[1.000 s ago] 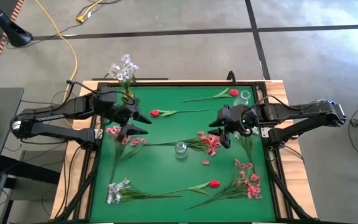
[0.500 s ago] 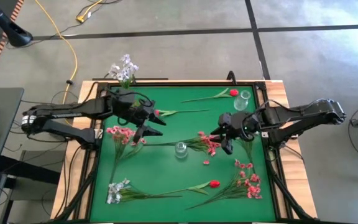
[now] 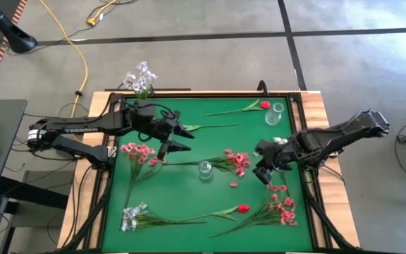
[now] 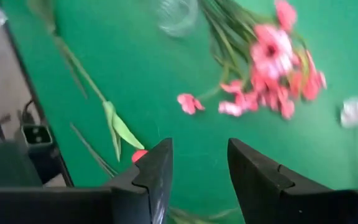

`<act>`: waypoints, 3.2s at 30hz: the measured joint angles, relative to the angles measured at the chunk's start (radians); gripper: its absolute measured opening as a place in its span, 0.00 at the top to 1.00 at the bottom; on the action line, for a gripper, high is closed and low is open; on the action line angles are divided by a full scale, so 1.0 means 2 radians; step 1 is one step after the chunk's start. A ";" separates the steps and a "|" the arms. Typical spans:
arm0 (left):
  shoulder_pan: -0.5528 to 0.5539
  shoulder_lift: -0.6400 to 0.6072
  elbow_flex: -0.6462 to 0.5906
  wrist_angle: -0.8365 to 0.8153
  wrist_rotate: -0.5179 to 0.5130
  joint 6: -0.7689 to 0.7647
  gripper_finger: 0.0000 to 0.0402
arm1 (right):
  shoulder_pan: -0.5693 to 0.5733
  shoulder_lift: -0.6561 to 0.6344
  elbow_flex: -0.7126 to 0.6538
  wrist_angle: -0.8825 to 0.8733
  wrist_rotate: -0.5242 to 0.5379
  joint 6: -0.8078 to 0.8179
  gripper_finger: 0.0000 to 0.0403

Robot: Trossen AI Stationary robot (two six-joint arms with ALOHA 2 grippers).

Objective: Sort flowers into vase by color
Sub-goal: Put the right white flowers into the yellow vase

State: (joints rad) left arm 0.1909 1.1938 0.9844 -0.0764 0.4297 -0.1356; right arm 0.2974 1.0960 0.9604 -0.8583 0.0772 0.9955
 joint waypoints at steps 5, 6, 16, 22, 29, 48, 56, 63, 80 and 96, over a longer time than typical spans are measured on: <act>0.000 0.000 0.000 0.001 -0.027 -0.003 0.43 | -0.007 0.001 -0.027 -0.020 -0.001 0.170 0.55; 0.000 0.000 0.000 0.002 -0.035 -0.004 0.43 | -0.010 0.002 -0.031 -0.029 -0.002 0.194 0.54; 0.000 0.000 0.000 0.017 -0.048 -0.008 0.43 | -0.051 0.001 -0.059 -0.138 -0.043 0.267 0.50; 0.000 0.000 0.000 0.017 -0.048 -0.009 0.43 | -0.052 0.002 -0.108 -0.128 -0.069 0.274 0.50; 0.000 0.000 0.000 0.013 -0.048 -0.012 0.43 | -0.052 0.002 -0.157 -0.127 -0.095 0.289 0.50; 0.000 0.000 0.000 0.011 -0.048 -0.033 0.43 | -0.056 0.163 -0.177 -0.066 -0.106 0.221 0.55; 0.000 0.000 0.000 0.008 -0.048 -0.044 0.43 | -0.080 0.155 -0.153 -0.064 -0.069 0.207 0.92; 0.000 0.000 0.000 0.002 -0.048 -0.045 0.43 | -0.110 0.127 -0.089 -0.074 0.023 0.203 0.87; 0.000 0.000 0.000 0.014 -0.121 -0.103 0.43 | -0.154 0.029 0.112 -0.012 0.321 -0.041 0.89; 0.000 0.074 0.000 0.220 -0.135 -0.135 0.43 | -0.204 0.037 0.117 0.324 0.090 -0.241 0.88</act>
State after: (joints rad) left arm 0.1913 1.3428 0.9840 0.3627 0.1592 -0.4053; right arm -0.1106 1.1694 1.1941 -0.2105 0.2582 0.5126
